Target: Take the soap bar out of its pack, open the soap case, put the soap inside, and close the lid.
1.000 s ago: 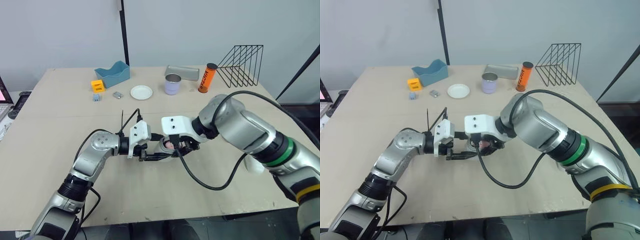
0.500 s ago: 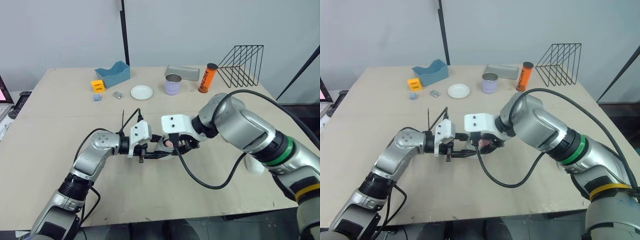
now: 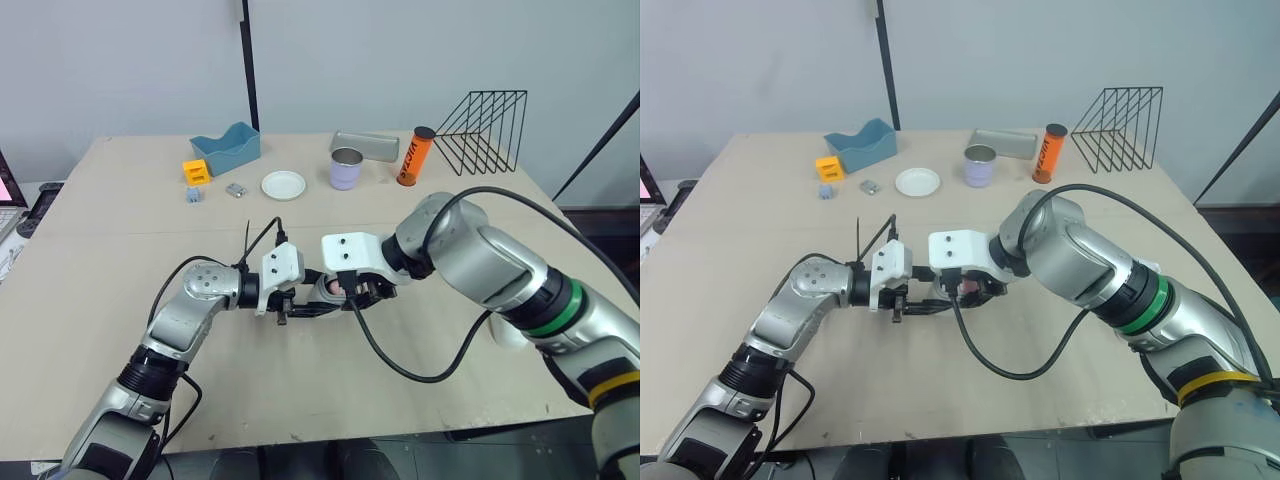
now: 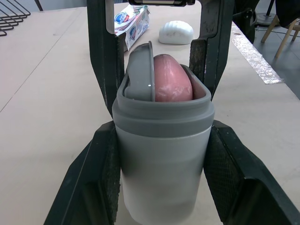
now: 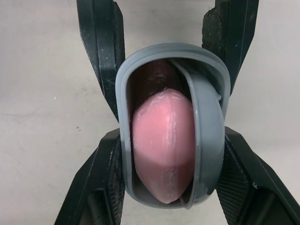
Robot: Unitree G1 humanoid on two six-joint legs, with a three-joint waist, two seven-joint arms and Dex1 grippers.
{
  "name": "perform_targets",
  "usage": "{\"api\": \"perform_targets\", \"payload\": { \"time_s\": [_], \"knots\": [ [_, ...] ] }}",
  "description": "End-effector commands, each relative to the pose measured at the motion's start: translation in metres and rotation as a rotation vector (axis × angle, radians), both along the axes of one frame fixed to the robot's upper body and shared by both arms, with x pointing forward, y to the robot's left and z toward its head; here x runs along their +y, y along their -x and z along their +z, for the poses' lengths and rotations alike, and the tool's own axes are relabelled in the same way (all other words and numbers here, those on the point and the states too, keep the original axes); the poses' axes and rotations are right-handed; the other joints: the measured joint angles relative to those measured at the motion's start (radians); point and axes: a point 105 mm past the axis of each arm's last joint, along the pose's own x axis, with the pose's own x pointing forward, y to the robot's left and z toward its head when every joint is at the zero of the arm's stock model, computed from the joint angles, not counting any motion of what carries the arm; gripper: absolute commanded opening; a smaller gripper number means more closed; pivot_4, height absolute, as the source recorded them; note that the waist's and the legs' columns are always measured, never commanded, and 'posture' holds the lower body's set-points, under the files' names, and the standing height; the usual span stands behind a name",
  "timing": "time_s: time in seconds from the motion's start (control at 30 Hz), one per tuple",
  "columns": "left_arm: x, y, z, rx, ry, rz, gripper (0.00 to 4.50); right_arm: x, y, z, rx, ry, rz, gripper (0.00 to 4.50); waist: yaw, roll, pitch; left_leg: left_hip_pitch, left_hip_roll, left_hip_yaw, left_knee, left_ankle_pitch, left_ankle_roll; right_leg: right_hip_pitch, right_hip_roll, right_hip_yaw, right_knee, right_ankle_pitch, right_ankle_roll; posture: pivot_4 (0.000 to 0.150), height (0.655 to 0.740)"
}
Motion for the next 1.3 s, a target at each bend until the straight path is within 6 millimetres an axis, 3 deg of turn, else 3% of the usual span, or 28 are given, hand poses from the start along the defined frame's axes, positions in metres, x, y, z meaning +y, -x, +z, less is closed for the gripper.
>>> {"api": "perform_targets", "payload": {
  "time_s": [0.03,0.1,0.17,0.37,0.7,1.03,1.13,1.3],
  "knots": [
    [-0.004,-0.001,0.009,-0.044,0.025,0.002,1.93,0.01,0.006,0.012,0.004,-0.057,0.029,3.22,0.0,0.0,0.0,0.0,0.0,0.0,0.0,0.0,0.0,0.0,0.0,0.0,0.0,0.0,0.0,0.15,0.7393],
    [-0.004,-0.001,0.01,-0.049,0.029,0.003,1.93,0.012,0.008,0.014,0.038,-0.076,0.014,4.13,0.0,0.0,0.0,0.0,0.0,0.0,0.0,0.0,0.0,0.0,0.0,0.0,0.0,0.0,0.0,0.15,0.7393],
    [-0.005,-0.002,0.011,-0.054,0.033,0.004,1.93,0.014,0.01,0.017,0.074,-0.099,0.004,4.48,0.0,0.0,0.0,0.0,0.0,0.0,0.001,0.0,0.0,0.0,0.0,0.0,0.001,0.0,0.0,0.15,0.7393],
    [0.0,-0.001,0.013,-0.073,0.07,0.011,1.93,-0.004,0.002,0.019,0.083,-0.101,-0.077,4.48,0.001,0.0,0.0,-0.001,0.0,-0.001,0.002,0.0,0.0,0.0,0.0,0.0,0.001,0.0,0.0,0.15,0.7393],
    [0.039,0.013,-0.001,-0.057,0.277,0.091,1.93,-0.064,-0.007,0.029,0.008,-0.168,-0.291,4.48,0.001,0.0,0.0,-0.001,0.0,-0.001,0.002,0.0,0.0,0.0,0.0,0.0,0.001,0.0,0.0,0.15,0.7393],
    [0.037,0.024,-0.005,-0.058,0.425,0.071,1.93,-0.108,-0.023,0.029,-0.114,-0.308,-0.625,4.48,0.001,0.001,-0.001,0.0,0.001,0.0,0.003,0.0,0.0,0.0,-0.001,0.0,0.0,0.001,0.0,0.15,0.7393],
    [0.03,0.027,-0.012,-0.03,0.419,0.03,1.93,-0.148,-0.028,0.03,-0.174,-0.296,-0.813,4.48,0.001,0.001,-0.001,0.0,0.0,0.0,0.003,0.0,-0.001,0.001,-0.001,0.001,0.0,0.0,0.001,0.15,0.7393],
    [0.024,0.033,-0.017,0.0,0.413,-0.026,1.93,-0.191,-0.004,0.03,-0.115,-0.294,-1.059,4.48,0.004,0.001,-0.001,-0.001,-0.002,0.0,0.003,0.0,0.0,0.002,-0.002,0.002,0.0,-0.001,0.001,0.15,0.7393]
  ]
}}
